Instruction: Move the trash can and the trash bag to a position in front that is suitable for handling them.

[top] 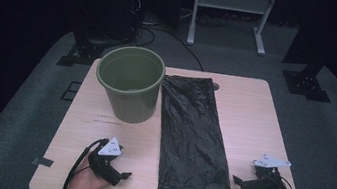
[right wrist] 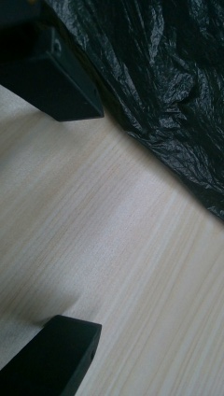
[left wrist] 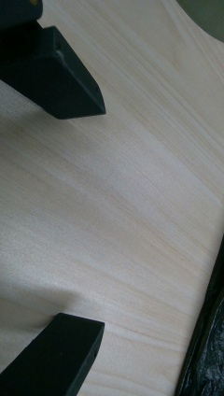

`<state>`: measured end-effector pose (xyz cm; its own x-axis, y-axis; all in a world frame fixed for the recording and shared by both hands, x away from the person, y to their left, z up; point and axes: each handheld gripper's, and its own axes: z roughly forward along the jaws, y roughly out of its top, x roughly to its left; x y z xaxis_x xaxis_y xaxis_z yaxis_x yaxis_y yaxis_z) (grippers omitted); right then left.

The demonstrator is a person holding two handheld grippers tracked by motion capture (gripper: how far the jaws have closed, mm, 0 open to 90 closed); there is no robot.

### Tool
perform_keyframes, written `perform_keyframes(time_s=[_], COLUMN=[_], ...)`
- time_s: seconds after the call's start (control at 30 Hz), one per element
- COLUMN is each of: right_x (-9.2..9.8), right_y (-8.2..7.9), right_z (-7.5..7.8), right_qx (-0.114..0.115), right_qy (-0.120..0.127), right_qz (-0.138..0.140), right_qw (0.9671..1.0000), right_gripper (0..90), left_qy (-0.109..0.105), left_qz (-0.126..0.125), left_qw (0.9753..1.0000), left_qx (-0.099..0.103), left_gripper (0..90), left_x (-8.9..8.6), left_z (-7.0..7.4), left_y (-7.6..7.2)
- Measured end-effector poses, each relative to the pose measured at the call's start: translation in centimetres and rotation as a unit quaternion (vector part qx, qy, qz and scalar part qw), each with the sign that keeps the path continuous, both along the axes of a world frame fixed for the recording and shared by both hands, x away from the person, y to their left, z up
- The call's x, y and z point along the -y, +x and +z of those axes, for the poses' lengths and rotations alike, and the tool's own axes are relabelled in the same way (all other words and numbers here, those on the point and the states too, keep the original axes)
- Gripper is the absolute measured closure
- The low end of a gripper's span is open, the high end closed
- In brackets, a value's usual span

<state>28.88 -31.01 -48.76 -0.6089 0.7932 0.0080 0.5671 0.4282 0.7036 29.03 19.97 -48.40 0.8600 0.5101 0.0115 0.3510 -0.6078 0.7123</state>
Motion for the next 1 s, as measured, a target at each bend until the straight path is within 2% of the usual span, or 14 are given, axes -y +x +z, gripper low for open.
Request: perform_keyframes(time_s=[0.17, 0.23, 0.4, 0.43, 0.5, 0.6, 0.63, 0.73, 0.77, 0.8, 0.83, 0.87, 1.0], right_x=[-0.3, -1.0, -2.2, -2.6, -3.0, -3.5, -4.1, -4.5, -5.0, -5.0, -5.3, -5.3, -5.8], right_y=[-0.1, -0.2, 0.0, 0.1, 0.2, 0.4, 0.6, 0.7, 0.9, 0.9, 1.0, 1.0, 1.2], right_z=[0.5, 1.2, 1.7, 1.8, 2.0, 2.1, 2.0, 1.8, 1.7, 1.7, 1.7, 1.7, 1.4], right_qx=[0.002, 0.010, 0.005, 0.006, 0.001, 0.002, -0.006, -0.008, -0.014, -0.014, -0.018, -0.018, -0.023], right_qy=[0.007, 0.017, 0.019, 0.018, 0.027, 0.036, 0.031, 0.025, 0.016, 0.016, 0.012, 0.012, -0.005], right_qz=[0.001, 0.008, 0.019, 0.022, 0.031, 0.042, 0.046, 0.046, 0.044, 0.044, 0.044, 0.044, 0.042], right_qw=[1.0000, 0.9998, 0.9996, 0.9996, 0.9992, 0.9985, 0.9985, 0.9986, 0.9988, 0.9988, 0.9988, 0.9988, 0.9988], right_gripper=[0.0, 0.0, 0.5, 2.1, 12.7, 13.3, 13.8, 17.1, 22.8, 22.8, 28.9, 28.9, 41.7], left_qy=[0.000, 0.000, 0.000, 0.001, 0.001, 0.001, 0.001, 0.001, 0.001, 0.001, 0.001, 0.001, 0.001], left_qz=[0.000, 0.000, 0.001, 0.003, 0.003, 0.004, 0.003, 0.004, 0.003, 0.003, 0.003, 0.004, 0.004], left_qw=[1.0000, 1.0000, 1.0000, 1.0000, 1.0000, 1.0000, 1.0000, 1.0000, 1.0000, 1.0000, 1.0000, 1.0000, 1.0000], left_qx=[0.000, 0.000, 0.000, 0.000, 0.000, 0.000, 0.000, 0.000, 0.000, 0.000, 0.000, 0.000, 0.000], left_gripper=[0.0, 0.0, 0.0, 0.0, 0.0, 0.0, 0.0, 0.0, 0.0, 0.0, 0.0, 0.0, 0.0], left_x=[0.0, 0.0, 0.0, 0.0, 0.0, 0.0, 0.0, 0.0, 0.0, 0.0, 0.0, 0.0, 0.0], left_z=[0.0, 0.0, 0.0, 0.0, 0.0, 0.0, 0.0, 0.0, 0.0, 0.0, 0.0, 0.0, 0.0], left_y=[0.0, 0.0, 0.0, 0.0, 0.0, 0.0, 0.0, 0.0, 0.0, 0.0, 0.0, 0.0, 0.0])
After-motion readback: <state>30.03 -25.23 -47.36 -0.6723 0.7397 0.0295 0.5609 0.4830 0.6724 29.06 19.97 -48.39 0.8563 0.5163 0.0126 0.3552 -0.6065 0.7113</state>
